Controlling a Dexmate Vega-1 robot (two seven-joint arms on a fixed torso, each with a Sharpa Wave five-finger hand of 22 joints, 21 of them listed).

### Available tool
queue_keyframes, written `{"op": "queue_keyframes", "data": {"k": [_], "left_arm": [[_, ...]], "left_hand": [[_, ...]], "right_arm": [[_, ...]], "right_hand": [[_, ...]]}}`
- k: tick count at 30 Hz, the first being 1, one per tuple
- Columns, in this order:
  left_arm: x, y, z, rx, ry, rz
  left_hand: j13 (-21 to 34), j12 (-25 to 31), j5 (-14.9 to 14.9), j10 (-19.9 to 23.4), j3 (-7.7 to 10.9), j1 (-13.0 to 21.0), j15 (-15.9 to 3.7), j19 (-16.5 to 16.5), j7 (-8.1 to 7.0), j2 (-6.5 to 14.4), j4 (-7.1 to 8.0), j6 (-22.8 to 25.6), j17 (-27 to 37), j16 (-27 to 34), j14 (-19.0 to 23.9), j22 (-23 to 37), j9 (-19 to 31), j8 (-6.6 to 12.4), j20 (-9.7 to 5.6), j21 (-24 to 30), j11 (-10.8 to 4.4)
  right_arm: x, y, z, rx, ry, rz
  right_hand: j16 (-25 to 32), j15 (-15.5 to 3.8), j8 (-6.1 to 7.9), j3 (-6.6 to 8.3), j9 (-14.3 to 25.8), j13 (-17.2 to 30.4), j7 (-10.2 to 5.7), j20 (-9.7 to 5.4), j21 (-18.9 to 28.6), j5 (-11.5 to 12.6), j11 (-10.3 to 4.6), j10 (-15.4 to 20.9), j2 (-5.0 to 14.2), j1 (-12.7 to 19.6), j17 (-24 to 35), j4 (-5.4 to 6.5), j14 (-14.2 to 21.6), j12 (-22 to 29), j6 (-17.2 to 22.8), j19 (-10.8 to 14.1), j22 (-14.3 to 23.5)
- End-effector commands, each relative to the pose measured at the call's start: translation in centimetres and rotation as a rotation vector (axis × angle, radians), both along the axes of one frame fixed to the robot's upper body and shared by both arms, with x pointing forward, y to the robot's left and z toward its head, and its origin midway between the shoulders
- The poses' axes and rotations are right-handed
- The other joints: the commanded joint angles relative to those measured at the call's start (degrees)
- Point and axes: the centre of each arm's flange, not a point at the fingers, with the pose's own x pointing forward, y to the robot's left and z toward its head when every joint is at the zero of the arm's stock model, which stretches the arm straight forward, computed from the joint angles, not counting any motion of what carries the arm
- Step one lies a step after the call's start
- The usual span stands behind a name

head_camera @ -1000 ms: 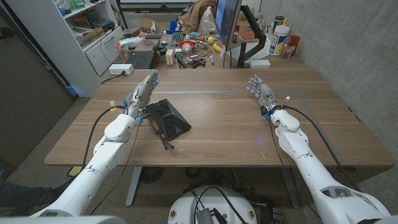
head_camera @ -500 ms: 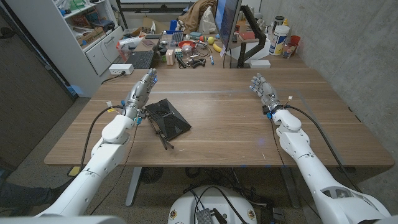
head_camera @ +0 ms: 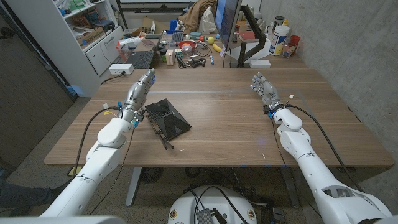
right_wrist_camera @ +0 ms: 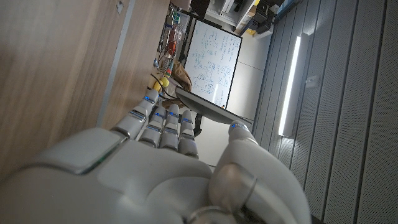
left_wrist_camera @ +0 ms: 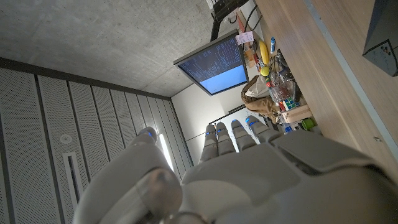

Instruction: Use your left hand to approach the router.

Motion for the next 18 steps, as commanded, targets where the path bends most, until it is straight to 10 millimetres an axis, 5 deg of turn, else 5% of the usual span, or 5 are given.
{"op": "queue_keyframes", "data": {"k": [1,18], "left_arm": [[-1.6,0.8,-0.3,0.028,-0.025,0.049],[-2.8,2.1,0.3,0.099,-0.043,0.153]], "left_hand": [[0.3,0.5,0.2,0.5,0.06,0.8,-0.25,0.2,-0.11,0.1,-0.50,0.4,0.2,0.5,0.5,0.3,0.2,0.39,-0.15,-0.3,-0.37],[0.3,0.4,0.2,0.6,0.00,1.1,-0.24,0.3,-0.19,0.2,-0.66,0.8,0.2,0.5,0.7,0.3,0.2,0.39,-0.14,-0.5,-0.26]], "right_arm": [[0.2,-0.1,0.2,-0.001,-0.001,0.001],[0.0,-0.5,0.3,-0.009,-0.005,-0.014]], "right_hand": [[0.1,-0.01,-0.08,0.18,0.3,0.2,-0.04,-0.19,0.1,0.1,0.07,0.6,0.18,-0.3,0.3,-0.24,0.4,0.0,0.3,0.2,0.2],[0.1,-0.02,-0.18,0.16,0.3,0.2,-0.17,-0.09,0.1,0.1,0.12,0.9,0.17,-0.3,0.3,-0.31,0.5,-0.1,0.4,0.3,0.2]]}}
